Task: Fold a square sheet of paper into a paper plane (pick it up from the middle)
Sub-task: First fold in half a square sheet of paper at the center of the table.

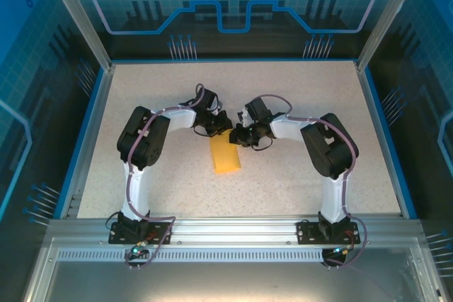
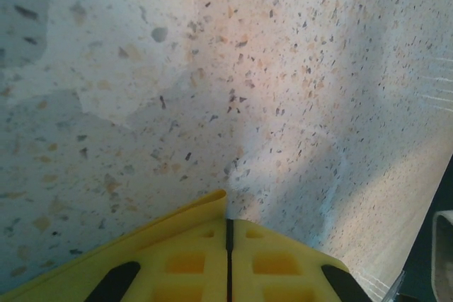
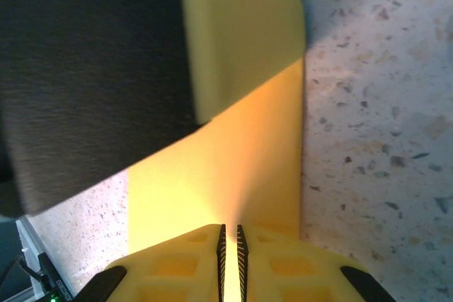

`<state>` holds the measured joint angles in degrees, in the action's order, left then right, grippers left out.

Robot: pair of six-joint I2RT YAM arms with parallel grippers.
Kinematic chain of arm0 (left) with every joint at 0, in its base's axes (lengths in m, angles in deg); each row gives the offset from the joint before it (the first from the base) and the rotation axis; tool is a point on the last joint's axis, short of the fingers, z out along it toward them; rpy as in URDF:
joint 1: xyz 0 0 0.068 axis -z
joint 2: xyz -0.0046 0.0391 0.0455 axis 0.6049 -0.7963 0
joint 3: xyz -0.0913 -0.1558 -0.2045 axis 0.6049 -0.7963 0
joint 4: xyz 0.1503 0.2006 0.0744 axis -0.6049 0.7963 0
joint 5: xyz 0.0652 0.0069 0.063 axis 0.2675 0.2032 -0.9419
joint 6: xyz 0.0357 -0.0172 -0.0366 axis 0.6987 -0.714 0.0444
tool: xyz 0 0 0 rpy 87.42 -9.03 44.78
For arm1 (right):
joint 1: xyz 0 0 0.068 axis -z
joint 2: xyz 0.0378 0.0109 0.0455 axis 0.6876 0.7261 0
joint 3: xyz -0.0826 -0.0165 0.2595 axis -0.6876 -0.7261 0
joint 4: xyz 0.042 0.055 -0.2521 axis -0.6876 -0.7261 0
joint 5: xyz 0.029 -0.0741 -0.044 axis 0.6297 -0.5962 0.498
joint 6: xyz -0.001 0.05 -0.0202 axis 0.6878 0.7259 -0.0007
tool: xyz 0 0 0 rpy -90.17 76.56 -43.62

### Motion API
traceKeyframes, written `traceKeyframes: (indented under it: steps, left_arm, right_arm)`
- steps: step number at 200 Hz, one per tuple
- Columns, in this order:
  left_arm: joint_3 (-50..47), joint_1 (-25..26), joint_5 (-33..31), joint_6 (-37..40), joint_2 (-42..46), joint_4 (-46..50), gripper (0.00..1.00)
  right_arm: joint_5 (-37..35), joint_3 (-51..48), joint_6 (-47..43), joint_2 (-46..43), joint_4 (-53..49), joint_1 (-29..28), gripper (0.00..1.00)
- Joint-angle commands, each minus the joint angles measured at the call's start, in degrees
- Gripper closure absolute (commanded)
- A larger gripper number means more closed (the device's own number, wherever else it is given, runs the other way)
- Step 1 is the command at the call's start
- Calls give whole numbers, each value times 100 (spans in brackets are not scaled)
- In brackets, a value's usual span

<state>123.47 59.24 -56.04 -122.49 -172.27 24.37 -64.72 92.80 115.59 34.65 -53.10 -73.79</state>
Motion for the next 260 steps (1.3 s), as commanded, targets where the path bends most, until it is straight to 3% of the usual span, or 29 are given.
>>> traceKeyframes:
  steps: [1, 44, 120, 204, 260]
  left_arm:
    - [222, 46, 20, 137, 18, 256, 89]
    - [131, 44, 276, -23, 279, 22, 83]
    - [-97, 45, 299, -88, 40, -113, 88]
    - [27, 34, -506, 500, -248, 370, 90]
    - [40, 30, -615, 644, -338, 392, 90]
  right_arm:
    - [-98, 46, 64, 195, -168, -33, 84]
    - [34, 13, 225, 327, 92, -33, 84]
    - [10, -18, 295, 411, 127, -33, 84]
    - [320, -411, 67, 66, -194, -68, 84]
    - [888, -950, 123, -342, 96, -127, 83]
